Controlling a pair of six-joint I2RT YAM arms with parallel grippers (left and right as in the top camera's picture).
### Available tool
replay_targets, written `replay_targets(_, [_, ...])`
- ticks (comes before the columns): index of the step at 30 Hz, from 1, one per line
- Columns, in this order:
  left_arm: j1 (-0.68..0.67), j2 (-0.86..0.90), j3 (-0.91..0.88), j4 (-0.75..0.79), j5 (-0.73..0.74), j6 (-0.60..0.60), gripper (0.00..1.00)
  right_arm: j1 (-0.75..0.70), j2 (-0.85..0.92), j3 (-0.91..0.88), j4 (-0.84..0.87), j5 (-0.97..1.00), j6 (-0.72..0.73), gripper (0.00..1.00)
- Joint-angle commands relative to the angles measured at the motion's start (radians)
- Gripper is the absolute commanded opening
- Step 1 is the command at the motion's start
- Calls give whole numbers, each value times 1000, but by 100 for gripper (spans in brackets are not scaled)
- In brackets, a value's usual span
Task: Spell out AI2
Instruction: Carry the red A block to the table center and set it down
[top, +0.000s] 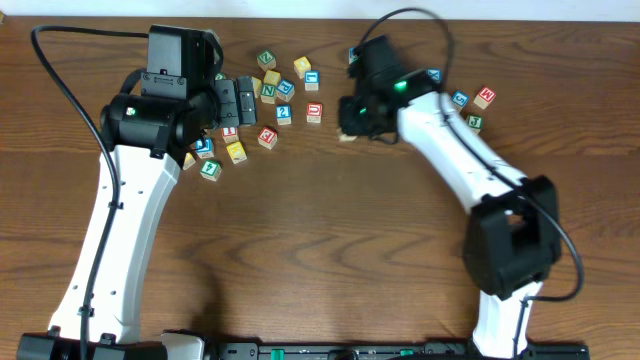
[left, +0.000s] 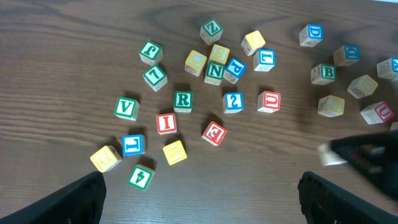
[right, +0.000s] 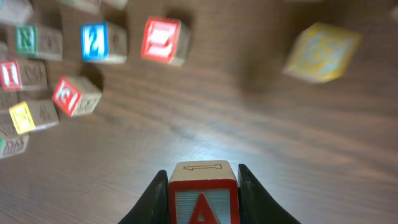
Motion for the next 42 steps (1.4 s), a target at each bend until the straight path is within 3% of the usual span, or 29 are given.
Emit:
replay_targets(1, [2,6,11,2,-13,16,97,69,64,-4,9,43,140,13])
replay_targets(17, [2,6,11,2,-13,17,98,239,126,-4,15,278,296,16])
replay_targets(27, [2,6,11,0,-13,17,98,249,164,-4,23,343,330,17])
replay_targets(34, [2,6,11,-3,-13,17,98,244,173,-4,23,341,333,20])
replay_targets(38, [2,6,11,-4,-13,17,98,245,173,-4,23,341,333,31])
replay_targets(42, [2,6,11,-11,-13,17,98,245,173,-4,23,338,333,32])
